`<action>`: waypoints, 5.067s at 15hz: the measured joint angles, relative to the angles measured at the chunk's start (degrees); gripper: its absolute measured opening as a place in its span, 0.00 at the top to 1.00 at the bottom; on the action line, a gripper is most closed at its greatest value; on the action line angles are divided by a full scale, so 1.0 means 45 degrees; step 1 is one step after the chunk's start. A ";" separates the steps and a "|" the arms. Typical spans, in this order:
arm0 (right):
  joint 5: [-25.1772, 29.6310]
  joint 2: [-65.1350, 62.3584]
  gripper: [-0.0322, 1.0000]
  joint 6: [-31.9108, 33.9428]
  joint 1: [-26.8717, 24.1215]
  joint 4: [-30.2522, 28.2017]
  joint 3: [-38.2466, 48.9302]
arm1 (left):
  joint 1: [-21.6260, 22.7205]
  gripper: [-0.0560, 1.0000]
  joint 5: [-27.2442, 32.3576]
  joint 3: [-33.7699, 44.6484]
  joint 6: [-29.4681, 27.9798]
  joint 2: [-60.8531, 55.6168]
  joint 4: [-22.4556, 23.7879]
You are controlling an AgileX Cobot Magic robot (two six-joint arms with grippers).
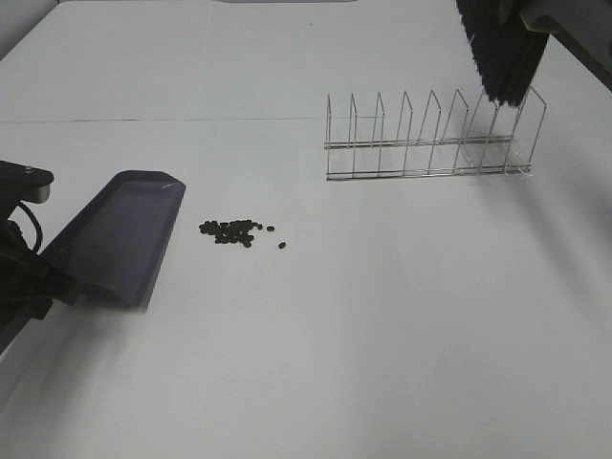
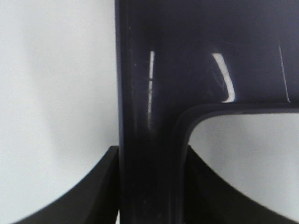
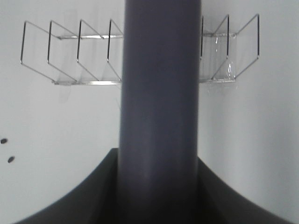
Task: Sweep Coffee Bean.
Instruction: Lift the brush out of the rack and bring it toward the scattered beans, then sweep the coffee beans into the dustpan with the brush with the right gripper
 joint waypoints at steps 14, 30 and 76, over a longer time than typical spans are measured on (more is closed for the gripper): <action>-0.4367 -0.3323 0.63 0.0242 0.0025 0.0369 1.0351 | 0.0000 0.63 0.0013 -0.0013 -0.0038 0.0000 0.0637; -0.2139 0.2317 0.63 0.2903 0.5360 -0.4049 0.5004 | -0.0751 0.63 0.1579 -0.1821 -0.1120 0.1974 0.2114; -0.4062 0.6621 0.63 -0.5017 0.5577 0.7767 -0.1133 | -0.0879 0.63 0.2139 -0.1999 0.0153 0.2330 0.0649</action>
